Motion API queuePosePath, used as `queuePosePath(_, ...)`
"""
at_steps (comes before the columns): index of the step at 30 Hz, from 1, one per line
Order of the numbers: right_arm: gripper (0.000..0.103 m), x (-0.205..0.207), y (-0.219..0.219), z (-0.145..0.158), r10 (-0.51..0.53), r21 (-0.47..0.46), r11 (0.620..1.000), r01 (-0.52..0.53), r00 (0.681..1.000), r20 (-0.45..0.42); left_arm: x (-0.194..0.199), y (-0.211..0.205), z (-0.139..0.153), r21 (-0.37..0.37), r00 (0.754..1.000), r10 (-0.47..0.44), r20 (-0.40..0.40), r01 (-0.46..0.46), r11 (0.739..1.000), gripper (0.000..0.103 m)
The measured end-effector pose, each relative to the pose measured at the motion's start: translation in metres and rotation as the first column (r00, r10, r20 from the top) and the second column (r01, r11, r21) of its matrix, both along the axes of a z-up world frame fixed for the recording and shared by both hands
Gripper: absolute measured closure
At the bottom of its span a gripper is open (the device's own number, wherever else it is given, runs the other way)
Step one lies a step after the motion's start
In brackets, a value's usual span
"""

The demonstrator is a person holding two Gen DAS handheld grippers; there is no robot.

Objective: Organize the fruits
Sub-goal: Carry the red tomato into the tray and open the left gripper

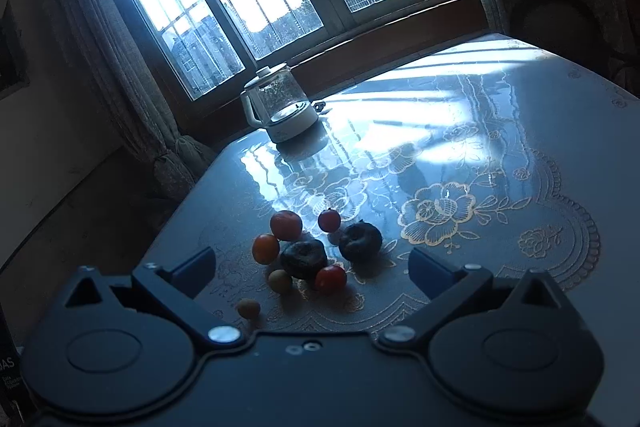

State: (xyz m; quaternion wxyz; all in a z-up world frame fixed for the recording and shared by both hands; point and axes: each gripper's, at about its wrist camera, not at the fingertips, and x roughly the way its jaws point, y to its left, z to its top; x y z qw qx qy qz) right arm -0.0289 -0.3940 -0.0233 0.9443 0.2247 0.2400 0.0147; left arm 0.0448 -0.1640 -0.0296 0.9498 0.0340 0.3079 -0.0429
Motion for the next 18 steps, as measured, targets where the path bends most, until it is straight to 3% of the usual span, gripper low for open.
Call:
queuePosePath(5,0.0,0.005,-0.004,-0.003,0.0,-0.033,0.999,-0.001,0.999,-0.037,0.002,-0.016,0.01,-0.048,0.999,-0.033,-0.001,0.033,0.998,0.0)
queuePosePath(9,0.0,0.023,-0.003,-0.013,0.01,-0.055,0.998,-0.015,0.996,-0.09,-0.006,-0.006,0.008,-0.032,1.0,-0.019,-0.02,0.018,0.999,0.0)
queuePosePath(13,0.0,0.042,0.006,-0.023,0.041,-0.08,0.996,-0.051,0.992,-0.121,-0.007,0.019,0.01,-0.035,0.998,0.037,-0.042,-0.038,0.999,0.0)
queuePosePath(18,0.0,0.065,0.032,-0.034,0.075,-0.184,0.977,-0.106,0.983,-0.168,-0.005,0.057,0.014,-0.048,0.989,0.14,-0.051,-0.142,0.989,0.0)
